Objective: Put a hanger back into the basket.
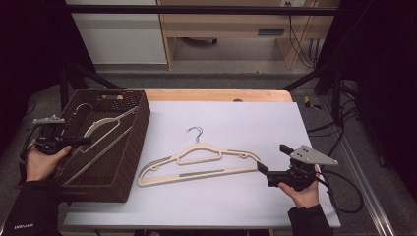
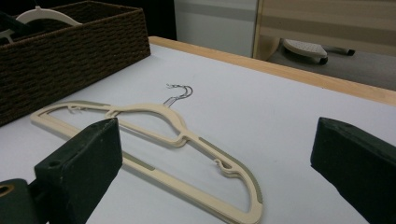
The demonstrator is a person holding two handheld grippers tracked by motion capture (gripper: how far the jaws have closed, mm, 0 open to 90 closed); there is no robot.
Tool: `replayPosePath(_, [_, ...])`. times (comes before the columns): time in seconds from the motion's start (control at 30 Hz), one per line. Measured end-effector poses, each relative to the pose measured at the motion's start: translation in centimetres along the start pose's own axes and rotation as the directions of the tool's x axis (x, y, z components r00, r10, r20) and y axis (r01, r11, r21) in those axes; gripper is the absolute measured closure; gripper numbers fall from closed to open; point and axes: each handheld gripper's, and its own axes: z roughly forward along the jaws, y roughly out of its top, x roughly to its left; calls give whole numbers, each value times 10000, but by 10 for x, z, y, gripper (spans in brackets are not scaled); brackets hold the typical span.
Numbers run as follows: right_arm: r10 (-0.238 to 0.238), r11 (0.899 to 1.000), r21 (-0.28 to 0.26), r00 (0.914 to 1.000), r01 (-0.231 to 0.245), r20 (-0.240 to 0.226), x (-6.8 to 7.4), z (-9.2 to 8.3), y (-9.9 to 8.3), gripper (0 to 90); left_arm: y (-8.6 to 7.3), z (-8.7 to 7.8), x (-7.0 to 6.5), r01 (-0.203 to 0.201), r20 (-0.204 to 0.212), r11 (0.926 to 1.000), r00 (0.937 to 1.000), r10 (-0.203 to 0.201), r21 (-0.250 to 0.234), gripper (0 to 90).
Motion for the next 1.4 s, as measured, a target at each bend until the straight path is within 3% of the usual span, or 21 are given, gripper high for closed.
replayPosePath(0.1, [12,10000,13,10000,-12,2,0,0,0,25,-4,1,3,352,-382,9994,9987,-349,68,761])
replayPosePath(0.17, [3,10000,24,10000,-3,1,0,0,0,25,-4,0,2,364,-663,9993,9972,-355,111,718])
replayPosePath(0.43, [5,10000,16,10000,-5,14,0,1,0,26,2,-15,-16,-32,-1375,9942,9904,-116,-1070,483])
replayPosePath(0.6, [13,10000,13,10000,-13,29,0,0,0,27,10,-27,-36,-517,-1312,9796,9910,262,-1944,393])
replayPosePath(0.7, [20,10000,-35,10000,-20,45,-1,0,0,27,13,-32,-52,-900,-1067,9661,9921,657,-2418,349])
replayPosePath(0.9, [54,10000,-75,10000,-53,83,-1,-2,1,27,14,-32,-91,-1685,-364,9364,9856,1654,-3078,256])
replayPosePath(1.13, [-6,10000,-70,10000,6,77,-1,0,0,27,15,-22,-130,-2424,168,9099,9646,2631,-3367,145])
replayPosePath(1.4, [16,10000,-41,10000,-16,56,-1,0,-1,27,13,1,-160,-3043,594,9028,9397,3368,-3040,90])
